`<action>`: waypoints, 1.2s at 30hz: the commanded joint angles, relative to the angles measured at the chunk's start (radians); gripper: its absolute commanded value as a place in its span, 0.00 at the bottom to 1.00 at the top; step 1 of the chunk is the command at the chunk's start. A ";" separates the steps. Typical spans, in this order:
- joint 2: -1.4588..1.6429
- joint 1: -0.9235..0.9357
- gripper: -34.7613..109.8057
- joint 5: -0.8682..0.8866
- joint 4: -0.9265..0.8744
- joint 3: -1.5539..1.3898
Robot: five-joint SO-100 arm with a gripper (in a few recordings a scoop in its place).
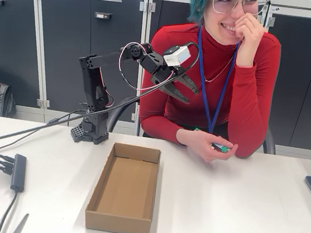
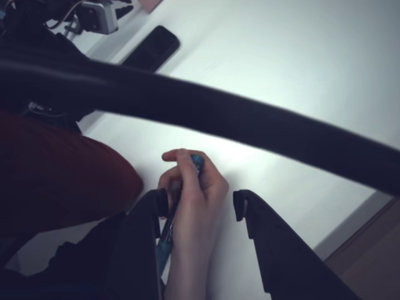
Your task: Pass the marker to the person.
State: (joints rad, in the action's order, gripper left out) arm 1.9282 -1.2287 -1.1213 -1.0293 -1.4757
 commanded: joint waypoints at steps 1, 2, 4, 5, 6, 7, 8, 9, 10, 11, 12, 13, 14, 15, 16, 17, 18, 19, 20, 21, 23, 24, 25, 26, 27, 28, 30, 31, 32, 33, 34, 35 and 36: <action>0.071 0.003 0.40 -0.012 0.020 0.005; 0.074 0.003 0.40 -0.012 0.018 0.005; 0.081 0.003 0.40 -0.012 0.028 -0.006; 0.083 0.003 0.40 -0.012 0.031 -0.011; 0.084 0.003 0.40 -0.012 0.031 -0.011; 0.084 0.002 0.40 -0.012 0.028 -0.009; 0.084 0.002 0.40 -0.011 0.028 -0.008; 0.087 0.002 0.40 -0.011 0.032 -0.009; 0.087 0.002 0.40 -0.011 0.038 -0.014; 0.087 0.002 0.40 -0.011 0.038 -0.015; 0.087 0.002 0.40 -0.009 0.034 -0.012; 0.091 0.000 0.40 -0.008 0.034 -0.011; 0.095 0.002 0.40 -0.008 0.044 -0.021; 0.101 0.002 0.40 -0.011 0.058 -0.037; 0.103 0.003 0.40 -0.015 0.066 -0.046; 0.101 0.003 0.40 -0.017 0.060 -0.041; 0.095 0.003 0.40 -0.017 0.043 -0.026; 0.092 0.006 0.40 -0.017 0.035 -0.015; 0.092 0.009 0.40 -0.017 0.044 -0.021; 0.098 0.012 0.40 -0.018 0.061 -0.038; 0.100 0.011 0.40 -0.021 0.060 -0.048; 0.095 0.009 0.40 -0.020 0.043 -0.035; 0.092 0.008 0.40 -0.014 0.029 -0.023; 0.092 0.011 0.40 -0.009 0.029 -0.023; 0.098 0.015 0.40 -0.008 0.043 -0.038; 0.104 0.020 0.40 -0.008 0.058 -0.057; 0.109 0.018 0.40 -0.009 0.057 -0.064; 0.104 0.018 0.39 -0.008 0.041 -0.052; 0.103 0.018 0.39 -0.005 0.034 -0.041; 0.104 0.021 0.39 -0.005 0.038 -0.043; 0.109 0.025 0.39 -0.008 0.052 -0.055; 0.115 0.026 0.39 -0.011 0.064 -0.066; 0.118 0.026 0.40 -0.012 0.067 -0.069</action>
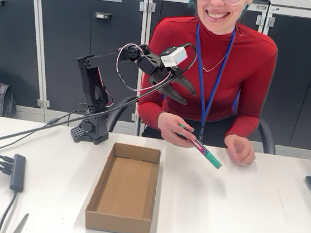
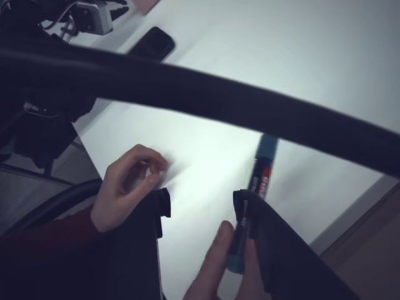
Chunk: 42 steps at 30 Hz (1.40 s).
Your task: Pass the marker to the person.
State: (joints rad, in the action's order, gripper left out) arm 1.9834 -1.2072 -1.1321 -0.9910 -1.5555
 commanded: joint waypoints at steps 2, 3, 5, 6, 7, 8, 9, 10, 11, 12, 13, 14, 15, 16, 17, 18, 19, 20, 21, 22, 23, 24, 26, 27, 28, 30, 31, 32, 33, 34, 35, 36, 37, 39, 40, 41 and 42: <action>0.064 0.003 0.40 0.002 0.020 0.020; 0.066 0.003 0.40 0.002 0.020 0.020; 0.066 0.008 0.40 0.002 0.028 0.014; 0.064 0.008 0.40 0.002 0.028 0.015; 0.058 0.008 0.40 0.002 0.020 0.029; 0.052 0.008 0.40 0.005 0.009 0.048; 0.049 0.008 0.40 0.005 0.006 0.058; 0.049 0.011 0.40 0.003 0.014 0.060; 0.049 0.012 0.40 0.000 0.028 0.055; 0.049 0.014 0.40 -0.005 0.035 0.052; 0.049 0.014 0.40 -0.006 0.038 0.052; 0.048 0.014 0.40 -0.008 0.038 0.058; 0.044 0.014 0.40 -0.008 0.040 0.060; 0.043 0.015 0.40 -0.008 0.040 0.063; 0.038 0.018 0.40 -0.006 0.040 0.067; 0.034 0.020 0.40 -0.005 0.040 0.074; 0.029 0.021 0.40 -0.003 0.038 0.081; 0.026 0.023 0.40 0.000 0.037 0.089; 0.025 0.025 0.40 0.000 0.038 0.092; 0.026 0.026 0.40 0.000 0.044 0.092; 0.029 0.026 0.40 -0.002 0.051 0.087; 0.032 0.028 0.40 -0.003 0.055 0.083; 0.034 0.029 0.40 -0.008 0.055 0.083; 0.031 0.031 0.40 -0.009 0.054 0.086; 0.031 0.032 0.40 -0.009 0.054 0.089; 0.035 0.032 0.40 -0.008 0.066 0.091; 0.037 0.032 0.40 -0.006 0.071 0.089; 0.038 0.032 0.40 -0.006 0.071 0.086; 0.040 0.031 0.40 -0.006 0.071 0.084; 0.040 0.029 0.40 -0.003 0.069 0.083; 0.040 0.028 0.40 0.000 0.067 0.081; 0.040 0.025 0.40 0.005 0.067 0.083; 0.040 0.021 0.40 0.008 0.066 0.086; 0.038 0.017 0.40 0.012 0.066 0.089; 0.038 0.015 0.40 0.014 0.069 0.089; 0.038 0.015 0.40 0.014 0.074 0.087; 0.038 0.015 0.40 0.014 0.075 0.086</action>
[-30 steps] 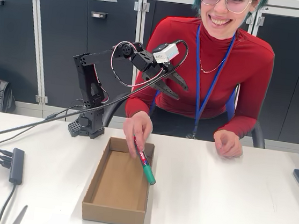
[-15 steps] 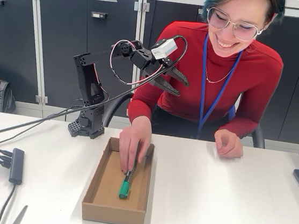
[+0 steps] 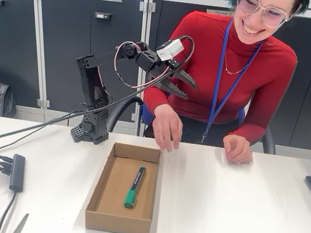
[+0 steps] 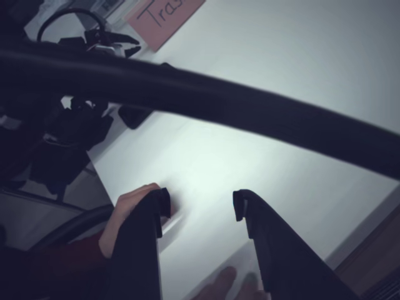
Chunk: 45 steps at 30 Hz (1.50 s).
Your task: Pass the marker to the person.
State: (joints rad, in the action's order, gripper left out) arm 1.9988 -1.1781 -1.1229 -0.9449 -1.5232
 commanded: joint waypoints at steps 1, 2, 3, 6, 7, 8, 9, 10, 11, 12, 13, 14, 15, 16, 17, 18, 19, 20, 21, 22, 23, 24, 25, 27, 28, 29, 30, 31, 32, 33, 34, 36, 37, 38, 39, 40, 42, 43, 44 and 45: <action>0.021 -0.014 0.40 0.005 0.028 0.054; 0.021 -0.014 0.40 0.005 0.021 0.052; 0.023 -0.014 0.40 0.005 0.014 0.052; 0.032 -0.009 0.40 0.005 0.005 0.044; 0.034 -0.006 0.40 0.003 0.005 0.040; 0.035 -0.005 0.40 0.002 0.005 0.038; 0.037 -0.003 0.40 0.002 0.003 0.037; 0.037 -0.003 0.40 0.000 0.002 0.037; 0.037 -0.003 0.40 0.000 0.002 0.037; 0.038 -0.003 0.40 0.000 0.002 0.037; 0.038 -0.003 0.40 0.000 0.003 0.037; 0.040 -0.003 0.40 0.000 0.006 0.037; 0.040 -0.003 0.40 0.000 0.008 0.037; 0.040 -0.003 0.40 0.000 0.009 0.037; 0.041 -0.003 0.40 0.000 0.009 0.037; 0.041 -0.002 0.40 0.000 0.009 0.037; 0.043 -0.002 0.40 -0.002 0.009 0.037; 0.043 -0.002 0.40 -0.003 0.008 0.037; 0.044 0.000 0.40 -0.003 0.006 0.037; 0.044 0.002 0.40 -0.005 0.006 0.037; 0.044 0.002 0.40 -0.006 0.005 0.037; 0.046 0.003 0.40 -0.009 0.005 0.037; 0.046 0.005 0.40 -0.012 0.005 0.037; 0.046 0.006 0.40 -0.015 0.005 0.037; 0.044 0.006 0.40 -0.017 0.005 0.037; 0.043 0.006 0.40 -0.017 0.003 0.038; 0.041 0.008 0.40 -0.017 0.002 0.041; 0.040 0.008 0.40 -0.017 0.002 0.043; 0.038 0.008 0.40 -0.017 0.002 0.044; 0.037 0.009 0.40 -0.017 0.000 0.046; 0.035 0.009 0.40 -0.017 -0.002 0.046; 0.037 0.009 0.39 -0.017 -0.005 0.044; 0.037 0.009 0.39 -0.017 -0.006 0.044; 0.037 0.009 0.39 -0.017 -0.006 0.043; 0.037 0.009 0.39 -0.017 -0.006 0.043; 0.035 0.009 0.39 -0.017 -0.005 0.044; 0.032 0.008 0.39 -0.017 -0.003 0.048; 0.029 0.008 0.39 -0.018 -0.002 0.049; 0.028 0.008 0.39 -0.018 0.000 0.052; 0.026 0.009 0.39 -0.018 0.000 0.054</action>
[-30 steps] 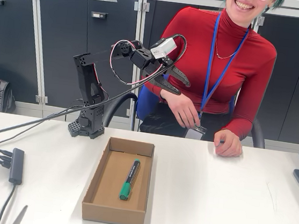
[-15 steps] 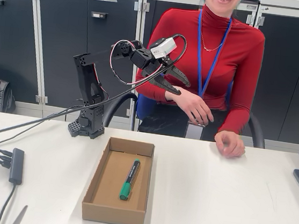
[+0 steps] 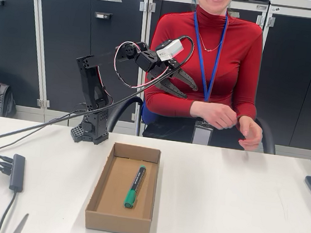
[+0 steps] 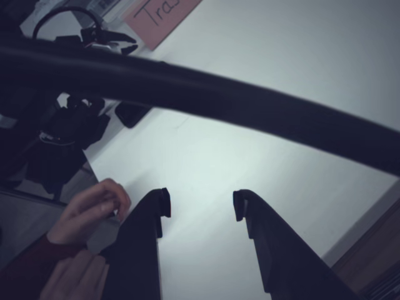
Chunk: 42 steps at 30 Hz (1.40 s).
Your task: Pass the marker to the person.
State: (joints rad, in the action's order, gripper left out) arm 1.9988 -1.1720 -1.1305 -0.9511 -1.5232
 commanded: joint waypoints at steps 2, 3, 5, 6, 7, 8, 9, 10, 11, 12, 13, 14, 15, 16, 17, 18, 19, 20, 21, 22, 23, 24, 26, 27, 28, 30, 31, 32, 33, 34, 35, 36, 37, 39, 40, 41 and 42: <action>0.026 0.003 0.39 -0.011 0.006 0.054; 0.026 0.003 0.39 -0.011 0.006 0.054; 0.026 0.003 0.39 -0.012 0.006 0.052; 0.026 0.002 0.39 -0.012 0.006 0.052; 0.026 0.002 0.39 -0.012 0.006 0.052; 0.026 0.002 0.39 -0.012 0.006 0.052; 0.026 0.002 0.39 -0.012 0.006 0.054; 0.026 0.002 0.39 -0.012 0.006 0.055; 0.026 0.002 0.39 -0.014 0.008 0.055; 0.026 0.003 0.39 -0.014 0.009 0.055; 0.026 0.003 0.39 -0.015 0.011 0.057; 0.026 0.005 0.39 -0.015 0.011 0.057; 0.026 0.006 0.39 -0.017 0.011 0.058; 0.026 0.006 0.39 -0.020 0.012 0.058; 0.026 0.008 0.39 -0.020 0.012 0.058; 0.026 0.009 0.39 -0.020 0.012 0.060; 0.026 0.011 0.39 -0.021 0.012 0.061; 0.026 0.011 0.39 -0.021 0.012 0.061; 0.026 0.012 0.40 -0.021 0.012 0.061; 0.026 0.012 0.40 -0.021 0.011 0.061; 0.026 0.012 0.40 -0.021 0.011 0.061; 0.026 0.014 0.40 -0.023 0.009 0.061; 0.026 0.014 0.40 -0.023 0.008 0.061; 0.028 0.014 0.40 -0.023 0.006 0.061; 0.028 0.014 0.40 -0.021 0.005 0.061; 0.026 0.014 0.40 -0.020 -0.002 0.064; 0.026 0.012 0.40 -0.015 -0.005 0.067; 0.025 0.011 0.40 -0.014 -0.008 0.069; 0.023 0.011 0.40 -0.014 -0.009 0.069; 0.023 0.011 0.40 -0.014 -0.009 0.071; 0.023 0.011 0.40 -0.012 -0.011 0.071; 0.021 0.011 0.40 -0.012 -0.011 0.071; 0.021 0.012 0.40 -0.012 -0.011 0.071; 0.021 0.012 0.40 -0.009 -0.012 0.071; 0.021 0.012 0.40 -0.008 -0.015 0.071; 0.021 0.012 0.40 -0.006 -0.020 0.072; 0.020 0.012 0.40 -0.005 -0.023 0.074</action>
State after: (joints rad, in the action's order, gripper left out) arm 1.9988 -1.1628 -1.1413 -0.9710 -1.5171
